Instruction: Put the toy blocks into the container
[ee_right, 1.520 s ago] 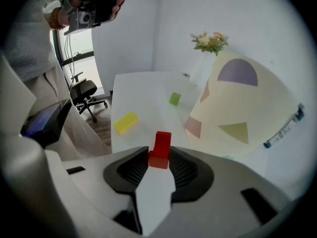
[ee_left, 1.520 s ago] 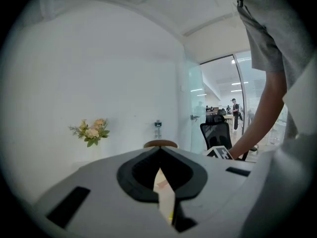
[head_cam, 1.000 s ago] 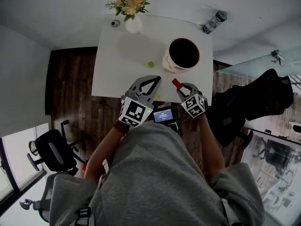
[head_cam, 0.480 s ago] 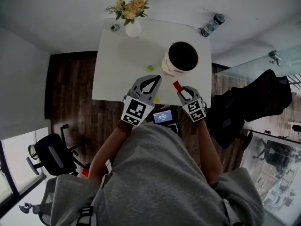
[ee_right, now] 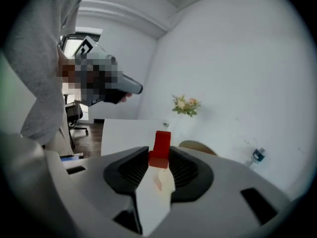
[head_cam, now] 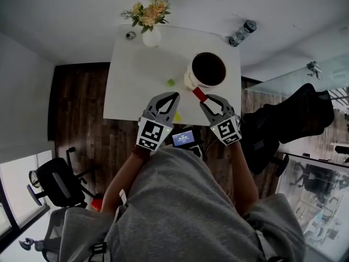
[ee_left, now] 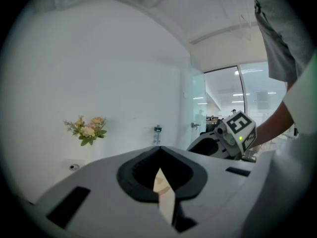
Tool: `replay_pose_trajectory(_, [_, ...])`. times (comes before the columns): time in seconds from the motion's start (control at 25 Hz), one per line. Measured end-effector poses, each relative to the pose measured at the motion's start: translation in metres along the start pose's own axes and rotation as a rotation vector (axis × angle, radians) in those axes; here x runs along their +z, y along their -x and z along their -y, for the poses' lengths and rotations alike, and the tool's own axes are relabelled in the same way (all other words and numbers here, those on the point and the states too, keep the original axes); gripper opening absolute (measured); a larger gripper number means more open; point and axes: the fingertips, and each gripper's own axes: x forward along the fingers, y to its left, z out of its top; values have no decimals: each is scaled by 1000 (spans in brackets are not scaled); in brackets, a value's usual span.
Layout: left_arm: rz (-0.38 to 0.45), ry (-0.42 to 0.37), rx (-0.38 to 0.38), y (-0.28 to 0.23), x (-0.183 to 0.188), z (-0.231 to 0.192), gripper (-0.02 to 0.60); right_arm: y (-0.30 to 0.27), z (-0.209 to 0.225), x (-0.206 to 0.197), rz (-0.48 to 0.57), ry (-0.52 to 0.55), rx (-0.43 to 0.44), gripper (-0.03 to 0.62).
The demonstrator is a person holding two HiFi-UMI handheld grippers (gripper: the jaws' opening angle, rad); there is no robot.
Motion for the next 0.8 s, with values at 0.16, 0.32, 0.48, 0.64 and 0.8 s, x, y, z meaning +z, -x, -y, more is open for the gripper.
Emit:
replay_pose_trajectory(0.16, [0, 5, 9, 4, -3, -2, 5, 6, 43, 27, 97, -75, -111, 129])
replay_pose_trajectory(0.32, [-2, 2, 9, 7, -3, 0, 6, 1, 90, 22, 98, -160, -241, 129])
replay_pose_trajectory(0.48, [-12, -5, 7, 10, -5, 1, 6, -11, 109, 7, 59, -210, -296, 129])
replay_pose_trajectory(0.64, [-25, -12, 6, 13, -9, 3, 6, -22, 104, 0, 47, -220, -281, 129])
replay_pose_trajectory(0.8, [-35, -11, 14, 17, -12, 2, 6, -36, 92, -17, 6, -212, -237, 140])
